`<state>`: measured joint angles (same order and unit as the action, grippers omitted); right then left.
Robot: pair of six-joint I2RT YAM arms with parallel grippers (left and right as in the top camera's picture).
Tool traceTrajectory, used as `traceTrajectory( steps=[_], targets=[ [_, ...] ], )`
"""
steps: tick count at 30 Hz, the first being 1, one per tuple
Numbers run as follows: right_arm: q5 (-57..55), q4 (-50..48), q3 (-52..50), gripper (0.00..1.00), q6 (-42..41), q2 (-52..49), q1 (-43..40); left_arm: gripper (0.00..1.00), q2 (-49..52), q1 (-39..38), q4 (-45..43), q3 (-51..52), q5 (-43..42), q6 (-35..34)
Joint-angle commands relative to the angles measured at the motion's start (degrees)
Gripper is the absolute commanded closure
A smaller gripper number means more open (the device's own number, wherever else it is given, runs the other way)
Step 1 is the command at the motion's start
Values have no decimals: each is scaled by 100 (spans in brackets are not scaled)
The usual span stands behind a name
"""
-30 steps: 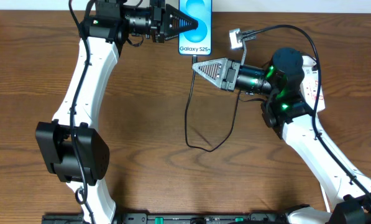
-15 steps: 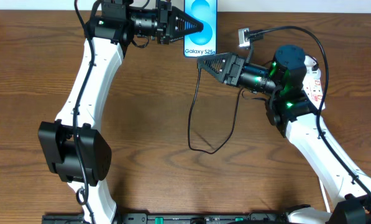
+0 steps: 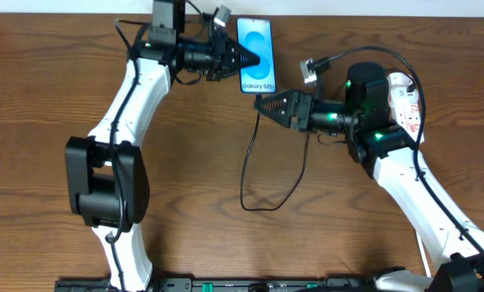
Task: Plug charger to phone and switch on socket
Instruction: 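Lower the phone flat onto the table with the left gripper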
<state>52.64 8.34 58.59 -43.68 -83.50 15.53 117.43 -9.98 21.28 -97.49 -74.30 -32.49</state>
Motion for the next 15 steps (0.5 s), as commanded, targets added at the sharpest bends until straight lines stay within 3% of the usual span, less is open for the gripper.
traceTrajectory(
  steps=[1,7,11,15],
  targets=[
    [-1154,1005,17,1,796,48,-332,92,59,-15,291,212,83,479],
    [-1486,2087,17,1,1965,48,-817,93,216,-190,1751,402,649,2035],
    [-1867,2426,17,1,2105,48,-938,93,393,-599,2006,439,1397,2094],
    [-1976,2575,17,1,2109,46,-992,93,588,-852,1965,439,1421,2288]
  ],
)
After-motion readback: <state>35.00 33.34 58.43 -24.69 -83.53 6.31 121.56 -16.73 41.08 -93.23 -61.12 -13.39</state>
